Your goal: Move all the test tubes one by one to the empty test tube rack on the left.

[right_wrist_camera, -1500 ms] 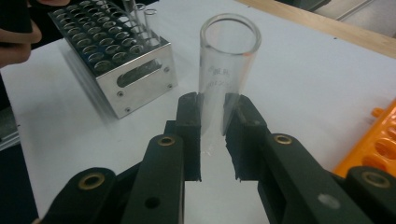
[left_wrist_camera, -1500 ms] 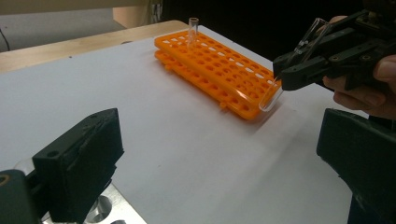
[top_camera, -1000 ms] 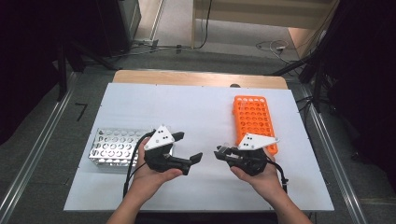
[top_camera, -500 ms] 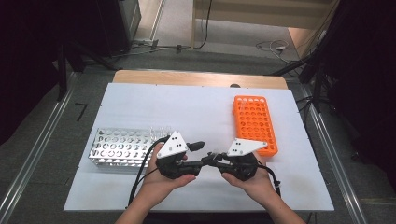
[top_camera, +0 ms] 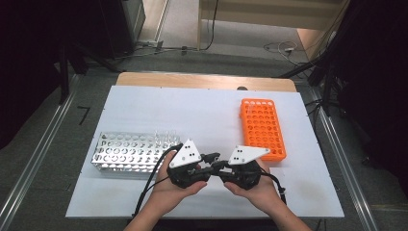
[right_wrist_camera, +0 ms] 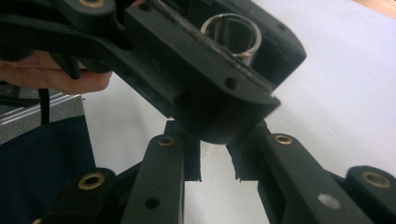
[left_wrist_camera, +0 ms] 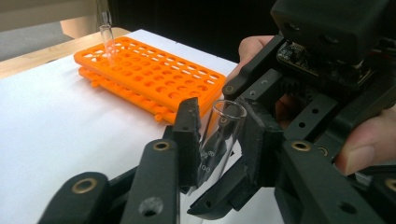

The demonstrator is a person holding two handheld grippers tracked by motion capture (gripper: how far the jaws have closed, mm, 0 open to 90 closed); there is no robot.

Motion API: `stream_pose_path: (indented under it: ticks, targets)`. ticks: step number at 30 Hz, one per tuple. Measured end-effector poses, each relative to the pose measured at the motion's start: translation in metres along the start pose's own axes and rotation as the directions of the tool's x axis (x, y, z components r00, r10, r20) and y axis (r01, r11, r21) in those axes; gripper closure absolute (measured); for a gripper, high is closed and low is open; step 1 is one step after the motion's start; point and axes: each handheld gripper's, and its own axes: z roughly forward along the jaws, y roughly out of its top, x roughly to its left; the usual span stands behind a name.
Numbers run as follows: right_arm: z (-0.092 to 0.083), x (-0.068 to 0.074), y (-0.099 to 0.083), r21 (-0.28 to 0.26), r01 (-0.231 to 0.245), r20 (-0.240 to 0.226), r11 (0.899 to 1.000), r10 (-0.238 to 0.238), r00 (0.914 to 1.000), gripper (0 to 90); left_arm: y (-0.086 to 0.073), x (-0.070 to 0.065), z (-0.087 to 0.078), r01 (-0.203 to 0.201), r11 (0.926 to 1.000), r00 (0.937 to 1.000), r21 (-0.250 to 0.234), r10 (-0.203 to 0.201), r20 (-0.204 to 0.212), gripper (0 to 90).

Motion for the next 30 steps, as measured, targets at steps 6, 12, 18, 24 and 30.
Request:
stream_pose_path:
  ticks: [6, 12, 18, 24, 30]
  targets:
    - [-0.001, 0.0, 0.0, -0.001, -0.005, -0.003, 1.0, 0.005, 1.0, 74.0, 0.0, -0.001, -0.001, -0.015, 0.9999, 0.9997, -0.007, 0.014, -0.018, 73.1]
    - [0.0, -0.002, 0.0, -0.005, -0.009, -0.011, 1.0, 0.009, 0.9999, 73.8, 0.0, -0.001, -0.002, -0.019, 0.9997, 0.9991, -0.012, 0.018, -0.037, 75.2]
    - [-0.001, -0.003, 0.0, -0.014, -0.009, -0.02, 1.0, 0.009, 0.9998, 71.7, 0.001, 0.002, -0.003, -0.01, 0.9997, 0.9988, -0.022, 0.009, -0.048, 76.0]
    - [-0.002, -0.003, 0.0, -0.022, -0.001, -0.017, 1.0, 0.001, 0.9999, 47.0, 0.004, 0.007, -0.008, -0.001, 0.9992, 0.9979, -0.041, -0.002, -0.065, 76.1]
    - [-0.002, -0.005, -0.001, -0.024, -0.01, -0.013, 1.0, 0.009, 0.9999, 23.7, 0.009, 0.012, -0.014, -0.002, 0.998, 0.9965, -0.063, -0.003, -0.084, 76.1]
